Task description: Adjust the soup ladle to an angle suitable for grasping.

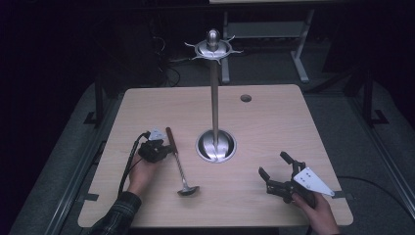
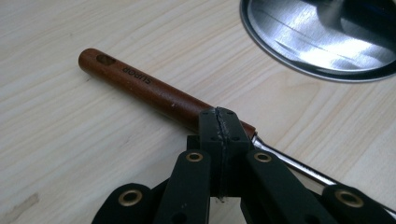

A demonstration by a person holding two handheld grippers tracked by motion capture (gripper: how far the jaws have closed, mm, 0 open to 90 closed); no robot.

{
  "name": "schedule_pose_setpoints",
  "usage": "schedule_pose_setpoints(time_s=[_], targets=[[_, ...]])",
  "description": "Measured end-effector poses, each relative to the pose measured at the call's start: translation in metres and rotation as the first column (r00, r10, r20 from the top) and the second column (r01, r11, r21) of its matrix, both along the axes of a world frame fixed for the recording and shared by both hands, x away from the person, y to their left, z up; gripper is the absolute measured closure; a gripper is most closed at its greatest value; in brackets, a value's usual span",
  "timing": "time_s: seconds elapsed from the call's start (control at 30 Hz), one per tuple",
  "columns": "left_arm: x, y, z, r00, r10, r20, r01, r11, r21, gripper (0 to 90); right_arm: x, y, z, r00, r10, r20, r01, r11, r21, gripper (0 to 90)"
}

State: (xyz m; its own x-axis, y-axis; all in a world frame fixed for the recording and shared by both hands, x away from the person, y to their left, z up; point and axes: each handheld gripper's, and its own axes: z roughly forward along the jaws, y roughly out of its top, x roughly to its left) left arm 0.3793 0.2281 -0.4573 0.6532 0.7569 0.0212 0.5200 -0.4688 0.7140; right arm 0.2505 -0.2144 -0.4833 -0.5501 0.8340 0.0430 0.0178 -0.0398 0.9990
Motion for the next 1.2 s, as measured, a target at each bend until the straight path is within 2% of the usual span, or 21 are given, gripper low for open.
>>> schedule_pose_setpoints(time_s=[0.33, 0.63, 0.8, 0.93, 1.07, 1.2], targets=[[0.005, -0.004, -0.002, 1.0000, 0.004, -0.009, -0.004, 0.9999, -0.012, 89.9, 0.000, 0.000, 0.000, 1.0000, 0.000, 0.000, 0.000, 1.0000, -0.001, 6.3], [0.011, -0.019, -0.003, 0.9998, -0.021, -0.005, 0.021, 0.9997, -0.015, 89.9, 0.000, 0.000, 0.000, 1.0000, 0.001, 0.000, -0.001, 1.0000, 0.001, 6.3], [0.010, -0.019, -0.003, 0.9994, -0.032, -0.013, 0.032, 0.9993, -0.020, 89.9, 0.000, 0.000, 0.000, 1.0000, 0.000, 0.000, 0.000, 1.0000, 0.000, 6.3], [0.006, -0.020, 0.002, 0.9984, -0.051, -0.027, 0.050, 0.9981, -0.036, 89.9, 0.000, 0.000, 0.000, 1.0000, 0.000, 0.000, 0.000, 1.0000, 0.001, 6.3], [-0.004, -0.024, 0.010, 0.9943, -0.100, -0.037, 0.099, 0.9946, -0.032, 89.9, 0.000, 0.000, 0.000, 1.0000, 0.002, -0.001, -0.002, 1.0000, 0.001, 6.3], [-0.018, -0.029, 0.019, 0.9857, -0.151, -0.074, 0.149, 0.9882, -0.035, 89.9, 0.000, 0.000, 0.000, 1.0000, 0.002, 0.001, -0.002, 1.0000, 0.000, 6.3]])
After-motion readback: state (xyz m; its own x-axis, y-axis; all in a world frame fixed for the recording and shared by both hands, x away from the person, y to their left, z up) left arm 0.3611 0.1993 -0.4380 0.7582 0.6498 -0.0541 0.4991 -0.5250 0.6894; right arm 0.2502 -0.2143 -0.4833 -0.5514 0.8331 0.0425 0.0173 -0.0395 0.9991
